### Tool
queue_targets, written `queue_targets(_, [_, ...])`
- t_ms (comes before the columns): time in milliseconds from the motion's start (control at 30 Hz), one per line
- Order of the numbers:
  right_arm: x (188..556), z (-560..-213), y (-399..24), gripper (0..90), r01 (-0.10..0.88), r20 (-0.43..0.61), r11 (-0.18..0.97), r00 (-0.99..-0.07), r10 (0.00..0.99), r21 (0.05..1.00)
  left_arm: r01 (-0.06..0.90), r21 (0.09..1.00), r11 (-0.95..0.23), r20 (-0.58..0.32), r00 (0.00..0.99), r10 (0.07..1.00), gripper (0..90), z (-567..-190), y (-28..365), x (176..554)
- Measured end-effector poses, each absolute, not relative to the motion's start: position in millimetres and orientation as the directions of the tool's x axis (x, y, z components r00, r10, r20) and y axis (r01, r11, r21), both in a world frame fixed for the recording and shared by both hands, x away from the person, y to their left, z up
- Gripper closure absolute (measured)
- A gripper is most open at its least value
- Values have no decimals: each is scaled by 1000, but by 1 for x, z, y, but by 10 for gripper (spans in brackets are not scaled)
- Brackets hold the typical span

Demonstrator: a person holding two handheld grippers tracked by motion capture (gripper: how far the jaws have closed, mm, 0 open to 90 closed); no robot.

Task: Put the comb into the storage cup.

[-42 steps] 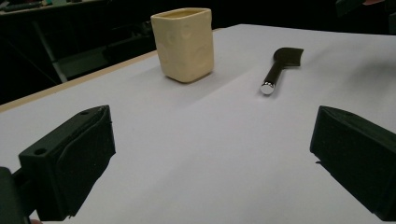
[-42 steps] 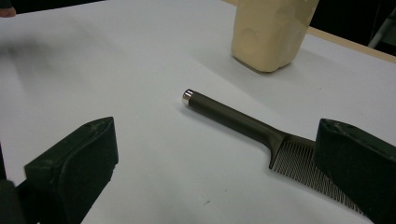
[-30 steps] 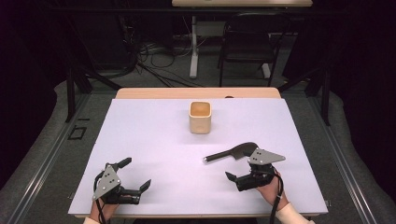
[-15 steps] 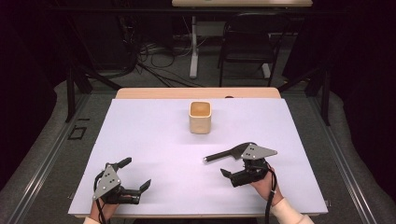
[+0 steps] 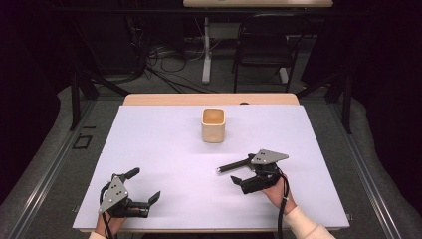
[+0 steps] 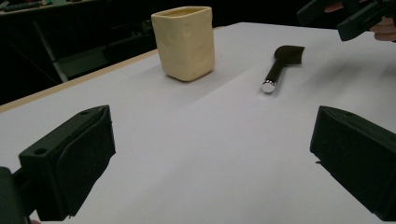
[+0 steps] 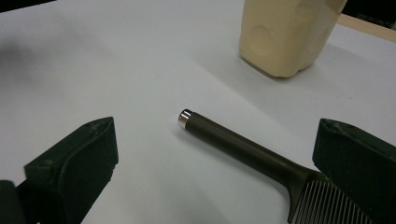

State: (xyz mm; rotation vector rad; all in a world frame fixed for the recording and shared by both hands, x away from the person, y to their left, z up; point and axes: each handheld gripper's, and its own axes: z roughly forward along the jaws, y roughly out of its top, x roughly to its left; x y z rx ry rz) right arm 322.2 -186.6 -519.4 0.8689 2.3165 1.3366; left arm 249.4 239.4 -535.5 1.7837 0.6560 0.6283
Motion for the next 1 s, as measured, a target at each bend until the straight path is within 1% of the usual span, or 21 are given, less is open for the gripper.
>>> queue_targets(1000, [348,-523,-166,0,378,52,373,-758,650,847,132,956,-261,95,704,704,0,-536,240,250])
